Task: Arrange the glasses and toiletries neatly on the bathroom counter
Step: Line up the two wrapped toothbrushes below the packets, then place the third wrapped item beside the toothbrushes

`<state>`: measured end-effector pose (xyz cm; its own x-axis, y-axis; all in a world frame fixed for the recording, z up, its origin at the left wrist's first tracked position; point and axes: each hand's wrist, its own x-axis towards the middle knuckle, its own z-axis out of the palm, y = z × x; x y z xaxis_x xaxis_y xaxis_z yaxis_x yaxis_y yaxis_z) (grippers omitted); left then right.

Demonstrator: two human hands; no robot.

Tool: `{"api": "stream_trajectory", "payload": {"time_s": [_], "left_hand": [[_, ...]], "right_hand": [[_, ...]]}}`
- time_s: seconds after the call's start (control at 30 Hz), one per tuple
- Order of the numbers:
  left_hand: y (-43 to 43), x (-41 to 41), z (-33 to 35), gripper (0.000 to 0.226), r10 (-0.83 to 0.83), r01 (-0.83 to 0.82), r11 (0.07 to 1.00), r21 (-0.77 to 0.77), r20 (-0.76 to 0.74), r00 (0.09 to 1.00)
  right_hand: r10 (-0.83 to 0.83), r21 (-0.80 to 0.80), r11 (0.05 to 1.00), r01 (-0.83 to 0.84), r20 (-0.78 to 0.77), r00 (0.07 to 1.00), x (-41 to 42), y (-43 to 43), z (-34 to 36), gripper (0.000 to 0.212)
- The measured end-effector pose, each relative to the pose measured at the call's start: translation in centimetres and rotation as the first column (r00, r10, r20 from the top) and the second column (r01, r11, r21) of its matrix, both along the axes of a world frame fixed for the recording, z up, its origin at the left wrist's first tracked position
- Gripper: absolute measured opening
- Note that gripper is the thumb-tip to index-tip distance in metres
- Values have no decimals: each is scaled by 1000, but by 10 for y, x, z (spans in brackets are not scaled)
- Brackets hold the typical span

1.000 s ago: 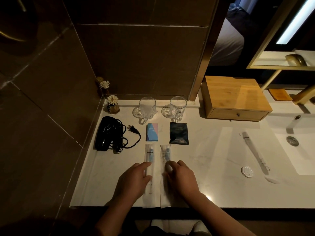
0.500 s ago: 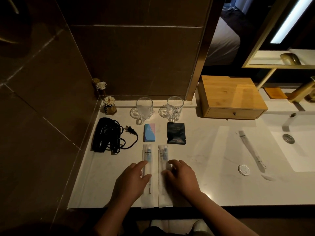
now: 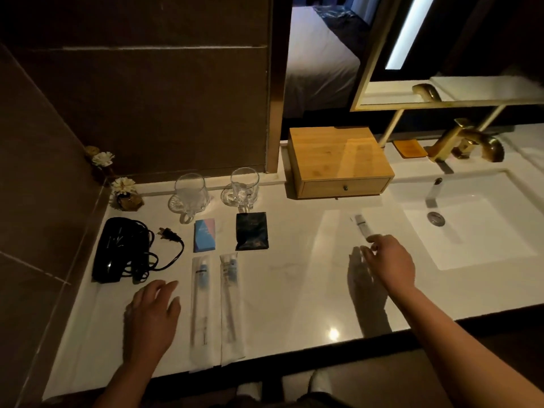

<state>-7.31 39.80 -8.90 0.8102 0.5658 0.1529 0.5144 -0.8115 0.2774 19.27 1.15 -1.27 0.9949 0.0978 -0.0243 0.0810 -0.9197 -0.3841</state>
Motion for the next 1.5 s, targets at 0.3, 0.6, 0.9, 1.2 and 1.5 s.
{"api": "stream_trajectory", "payload": {"time_s": [0.3,0.6,0.9,1.2,1.5], "left_hand": [[-7,-6,-7,45,47,-44,998,49,-62,997],[-8,-7,1,49,59,-58,998,10,-81,995],[-9,-7,4,48,43,-43,999,1,-91,995],[-6,-8,3,50,37,-38,999,-8,-118,992],[-5,-9,2,50,38,-39,999,-4,-108,993]], "right_hand": [[34,-253,966,-45,-48,998,39,-22,-26,27],[-109,-116,990,82,-258,960,54,-24,-11,18],[72,102,993,-52,-204,976,11,24,34,22],[254,91,965,-245,-107,961,-44,92,38,12],[362,273,921,-279,-329,872,-129,144,5,14]]}}
